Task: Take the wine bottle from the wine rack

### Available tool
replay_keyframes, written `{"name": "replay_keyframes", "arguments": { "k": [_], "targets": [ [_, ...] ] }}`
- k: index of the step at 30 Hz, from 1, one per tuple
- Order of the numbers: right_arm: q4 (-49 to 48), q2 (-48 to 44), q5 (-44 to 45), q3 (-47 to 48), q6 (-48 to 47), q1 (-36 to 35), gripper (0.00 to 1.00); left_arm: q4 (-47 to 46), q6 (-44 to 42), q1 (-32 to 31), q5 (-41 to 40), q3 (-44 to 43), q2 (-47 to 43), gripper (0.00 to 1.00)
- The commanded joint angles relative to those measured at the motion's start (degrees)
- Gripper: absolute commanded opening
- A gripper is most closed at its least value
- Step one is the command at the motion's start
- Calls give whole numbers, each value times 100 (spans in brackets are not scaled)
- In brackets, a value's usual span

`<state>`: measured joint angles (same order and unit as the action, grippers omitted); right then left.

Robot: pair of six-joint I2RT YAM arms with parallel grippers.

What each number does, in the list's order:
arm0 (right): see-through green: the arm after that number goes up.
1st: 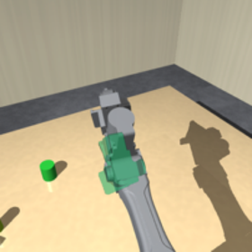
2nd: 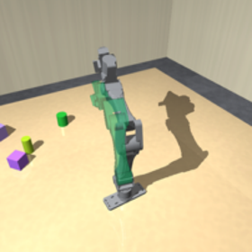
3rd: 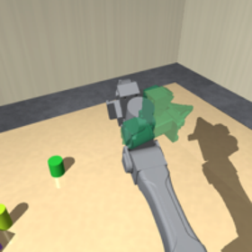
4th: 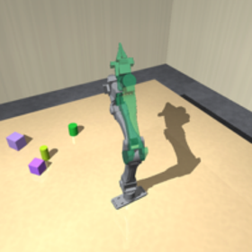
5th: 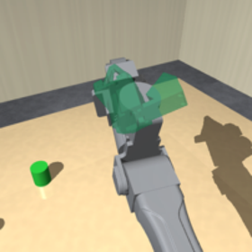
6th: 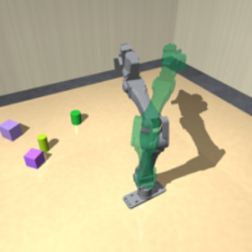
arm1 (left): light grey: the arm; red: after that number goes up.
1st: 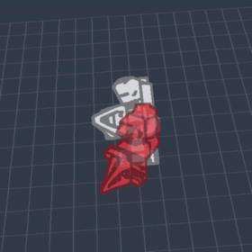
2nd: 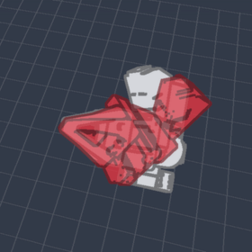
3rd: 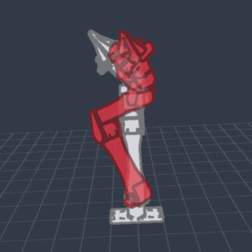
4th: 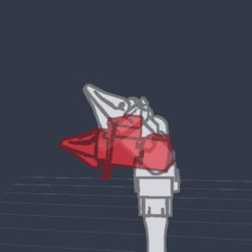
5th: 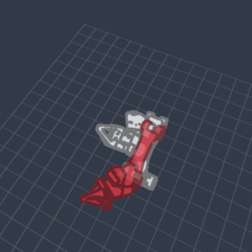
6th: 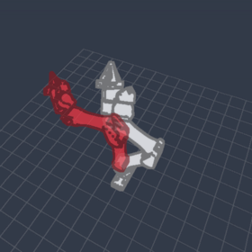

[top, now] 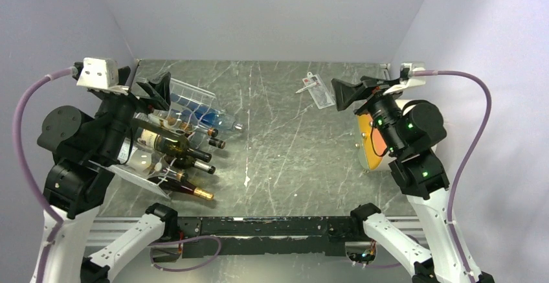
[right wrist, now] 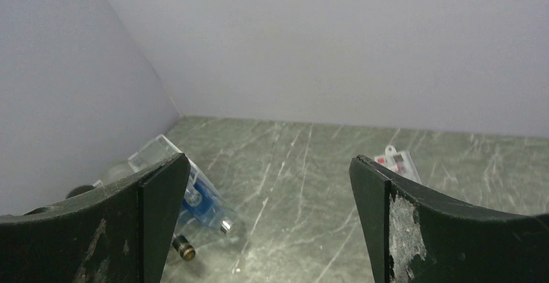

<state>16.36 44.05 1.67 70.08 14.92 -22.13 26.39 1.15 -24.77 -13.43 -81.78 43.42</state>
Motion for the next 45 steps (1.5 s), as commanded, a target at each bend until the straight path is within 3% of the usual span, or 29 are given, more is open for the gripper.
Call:
{"name": "replay_keyframes", "arguments": {
  "k": [1, 11, 18, 23, 32, 39, 45],
  "targets": [
    [-113, -189, 450, -441, 171, -138, 100, -12, 417, 709, 699, 334, -67, 99],
    [3, -192, 597, -1209, 652, -402, 100, 102, 1059, 2214, 1953, 1146, -33, 99],
    [-410, -45, 154, -1872, 1009, -505, 100, 217, 1354, 2717, 2614, 1562, -21, 99],
    [-945, 369, -765, -2201, 951, -539, 100, 498, 1489, 2880, 3015, 1637, 39, 99],
    [-2749, 2251, -2331, -2153, 1505, -1017, 100, 513, 1780, 2968, 4041, 1954, -46, 99],
    [-3766, 3978, -2633, -1376, 2040, -1548, 100, 587, 2046, 2984, 4655, 2199, -204, 99],
    [-3762, 5450, -2945, -234, 2133, -1658, 100, 490, 2299, 2994, 5120, 2509, -314, 99]
  ]
}}
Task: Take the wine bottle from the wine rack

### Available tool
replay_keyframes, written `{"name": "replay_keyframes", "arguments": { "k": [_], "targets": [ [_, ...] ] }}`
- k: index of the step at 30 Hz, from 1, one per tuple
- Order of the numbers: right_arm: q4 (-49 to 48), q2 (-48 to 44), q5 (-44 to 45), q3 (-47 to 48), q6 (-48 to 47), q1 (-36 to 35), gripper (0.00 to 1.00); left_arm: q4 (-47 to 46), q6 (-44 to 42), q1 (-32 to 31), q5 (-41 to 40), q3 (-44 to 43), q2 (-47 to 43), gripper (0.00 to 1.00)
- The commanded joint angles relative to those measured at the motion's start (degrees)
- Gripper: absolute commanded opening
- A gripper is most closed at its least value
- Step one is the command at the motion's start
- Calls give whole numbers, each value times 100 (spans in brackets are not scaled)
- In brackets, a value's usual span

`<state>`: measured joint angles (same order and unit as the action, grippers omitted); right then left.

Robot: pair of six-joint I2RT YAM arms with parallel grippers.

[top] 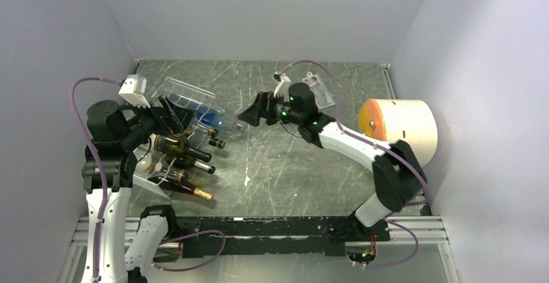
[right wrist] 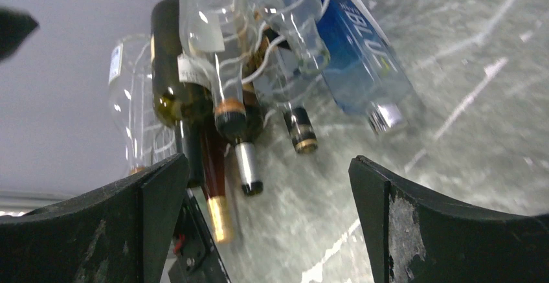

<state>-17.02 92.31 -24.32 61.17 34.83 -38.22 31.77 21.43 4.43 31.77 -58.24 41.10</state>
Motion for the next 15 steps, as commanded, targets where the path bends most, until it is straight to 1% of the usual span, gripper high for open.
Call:
{"name": "replay_keyframes", "arguments": {
  "k": [1, 5, 9, 15],
  "targets": [
    [-453, 823, -405, 802, 142, -56, 100, -81, 306, 75, 694, 207, -98, 99],
    [-626, 1504, -761, 1336, 315, -63, 100, -173, 410, 76, 873, 393, -152, 99],
    [-337, 2252, -1089, 2023, 374, -110, 100, -179, 442, 76, 933, 500, -193, 99],
    [-495, 3074, -1514, 2498, 555, -218, 94, 30, 291, 76, 896, 427, -208, 99]
  ]
}}
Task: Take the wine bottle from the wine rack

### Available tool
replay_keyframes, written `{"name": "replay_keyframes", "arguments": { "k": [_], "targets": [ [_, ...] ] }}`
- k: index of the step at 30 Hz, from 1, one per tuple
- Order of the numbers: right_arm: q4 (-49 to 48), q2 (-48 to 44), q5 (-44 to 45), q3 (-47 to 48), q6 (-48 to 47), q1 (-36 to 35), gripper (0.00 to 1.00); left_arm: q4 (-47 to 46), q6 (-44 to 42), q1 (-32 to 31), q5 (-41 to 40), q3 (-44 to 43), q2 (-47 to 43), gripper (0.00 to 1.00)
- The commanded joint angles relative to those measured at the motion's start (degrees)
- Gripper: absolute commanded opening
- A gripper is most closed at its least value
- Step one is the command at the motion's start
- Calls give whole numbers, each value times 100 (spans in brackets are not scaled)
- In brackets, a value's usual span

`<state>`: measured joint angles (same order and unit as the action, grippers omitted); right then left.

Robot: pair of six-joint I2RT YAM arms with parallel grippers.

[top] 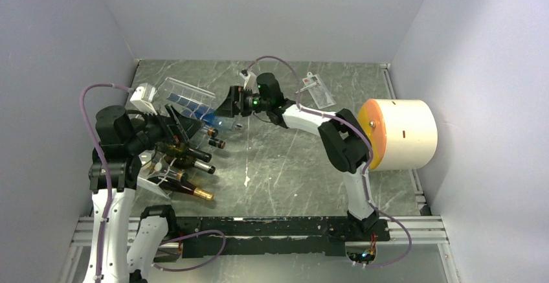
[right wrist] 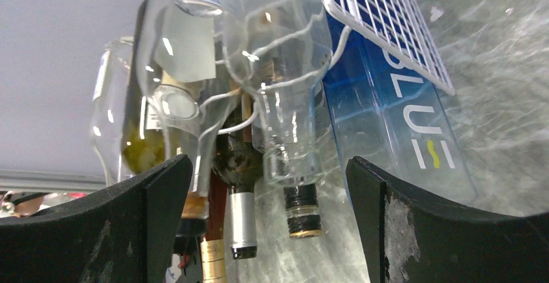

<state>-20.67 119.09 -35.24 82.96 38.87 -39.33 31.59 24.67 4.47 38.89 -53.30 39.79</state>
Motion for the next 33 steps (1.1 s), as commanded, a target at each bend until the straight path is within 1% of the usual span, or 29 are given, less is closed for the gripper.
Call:
{"name": "replay_keyframes", "arguments": {
  "k": [1, 5, 15, 16, 17, 19, 27, 33],
  "targets": [
    [-146, 496, -489, 399, 170, -120, 92, 74, -51, 72, 180, -87, -77, 99],
    [-257, 746, -617, 607, 310, -199, 86, 101, -69, 72, 183, -102, -77, 99],
    [-251, 1147, -577, 1024, 557, -242, 81, 96, 3, 72, 286, -173, -115, 99],
    [-286, 1180, -593, 1065, 611, -248, 80, 107, -5, 73, 285, -192, -113, 99],
    [-339, 1227, -612, 1095, 665, -249, 76, 122, -10, 76, 285, -210, -123, 99],
    [-430, 1300, -639, 1176, 759, -246, 74, 136, -14, 72, 297, -229, -122, 99],
    [-413, 1613, -815, 1606, 825, -246, 73, 274, -58, 72, 288, -338, -137, 99],
    [64, 1746, -840, 1941, 425, -234, 72, 337, -79, 72, 186, -339, -172, 99]
  ]
}}
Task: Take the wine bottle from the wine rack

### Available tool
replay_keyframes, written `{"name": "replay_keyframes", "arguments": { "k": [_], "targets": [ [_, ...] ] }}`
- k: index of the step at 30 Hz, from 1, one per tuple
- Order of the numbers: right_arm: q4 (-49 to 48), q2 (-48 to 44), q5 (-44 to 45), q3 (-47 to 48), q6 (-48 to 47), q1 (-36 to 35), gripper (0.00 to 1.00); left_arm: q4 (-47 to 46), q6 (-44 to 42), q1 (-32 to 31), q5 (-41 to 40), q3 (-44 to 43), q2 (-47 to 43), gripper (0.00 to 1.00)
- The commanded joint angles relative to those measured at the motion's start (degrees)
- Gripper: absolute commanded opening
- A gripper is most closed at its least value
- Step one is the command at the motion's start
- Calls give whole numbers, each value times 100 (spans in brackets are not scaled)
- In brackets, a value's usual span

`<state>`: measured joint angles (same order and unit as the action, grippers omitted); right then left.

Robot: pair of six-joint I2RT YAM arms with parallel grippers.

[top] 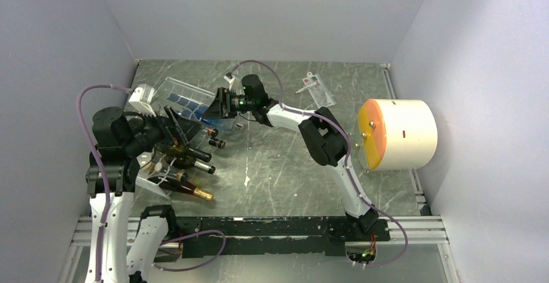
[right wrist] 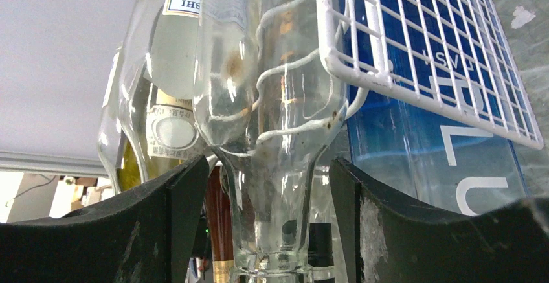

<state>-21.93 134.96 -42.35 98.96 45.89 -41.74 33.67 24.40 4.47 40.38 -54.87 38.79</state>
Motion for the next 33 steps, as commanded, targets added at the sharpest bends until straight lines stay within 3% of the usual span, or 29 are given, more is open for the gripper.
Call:
{"name": "replay_keyframes", "arguments": {
  "k": [1, 8, 21, 30, 33],
  "targets": [
    [267, 195, -169, 417, -312, 7, 72, 143, -51, 72, 28, -182, -73, 99],
    [535, 338, -363, 742, -433, 15, 62, 78, 125, 72, 135, -122, -66, 99],
    [307, 92, -595, 639, -268, 48, 33, 138, 193, 73, 17, -189, -28, 99],
    [-788, -342, -608, -119, 585, 107, 6, 128, 158, 74, 14, -17, 181, 99],
    [-1353, -534, -590, -490, 941, 140, 4, 171, 48, 72, -42, -66, 318, 99]
  ]
}}
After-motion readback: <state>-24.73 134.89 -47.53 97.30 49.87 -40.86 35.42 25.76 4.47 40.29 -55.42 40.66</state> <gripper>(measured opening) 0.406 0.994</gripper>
